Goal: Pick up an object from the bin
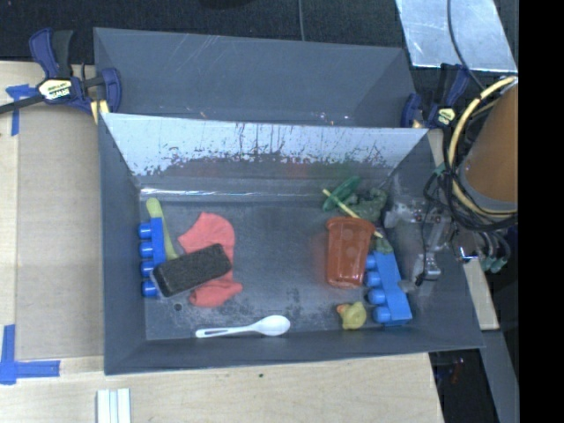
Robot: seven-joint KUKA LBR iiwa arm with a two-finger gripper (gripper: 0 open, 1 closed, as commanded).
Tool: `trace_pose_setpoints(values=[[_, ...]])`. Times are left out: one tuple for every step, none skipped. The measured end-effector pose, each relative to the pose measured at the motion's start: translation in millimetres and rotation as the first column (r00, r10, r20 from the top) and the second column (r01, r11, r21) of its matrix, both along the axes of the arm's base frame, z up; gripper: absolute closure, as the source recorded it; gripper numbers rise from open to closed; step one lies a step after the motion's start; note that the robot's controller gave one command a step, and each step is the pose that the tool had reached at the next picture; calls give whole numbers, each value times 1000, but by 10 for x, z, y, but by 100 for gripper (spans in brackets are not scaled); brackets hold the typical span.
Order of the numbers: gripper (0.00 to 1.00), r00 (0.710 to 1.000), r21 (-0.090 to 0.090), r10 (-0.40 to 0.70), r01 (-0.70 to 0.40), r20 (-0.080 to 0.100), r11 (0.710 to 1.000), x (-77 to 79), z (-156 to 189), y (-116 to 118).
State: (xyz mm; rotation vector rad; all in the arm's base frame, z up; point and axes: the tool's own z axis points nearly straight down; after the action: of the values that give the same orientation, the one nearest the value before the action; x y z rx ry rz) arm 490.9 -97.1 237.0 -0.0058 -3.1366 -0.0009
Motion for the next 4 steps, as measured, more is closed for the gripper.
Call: trace_pose_setpoints(values=[[0,1000,-1,3,-3,9,1000,17,44,5],[0,997,-1,-80,80,10,997,166,-281,2],[0,996,-2,-83,83,13,997,216,-587,-300],[0,998,-3,62,-62,16,998,625,-729,-201]])
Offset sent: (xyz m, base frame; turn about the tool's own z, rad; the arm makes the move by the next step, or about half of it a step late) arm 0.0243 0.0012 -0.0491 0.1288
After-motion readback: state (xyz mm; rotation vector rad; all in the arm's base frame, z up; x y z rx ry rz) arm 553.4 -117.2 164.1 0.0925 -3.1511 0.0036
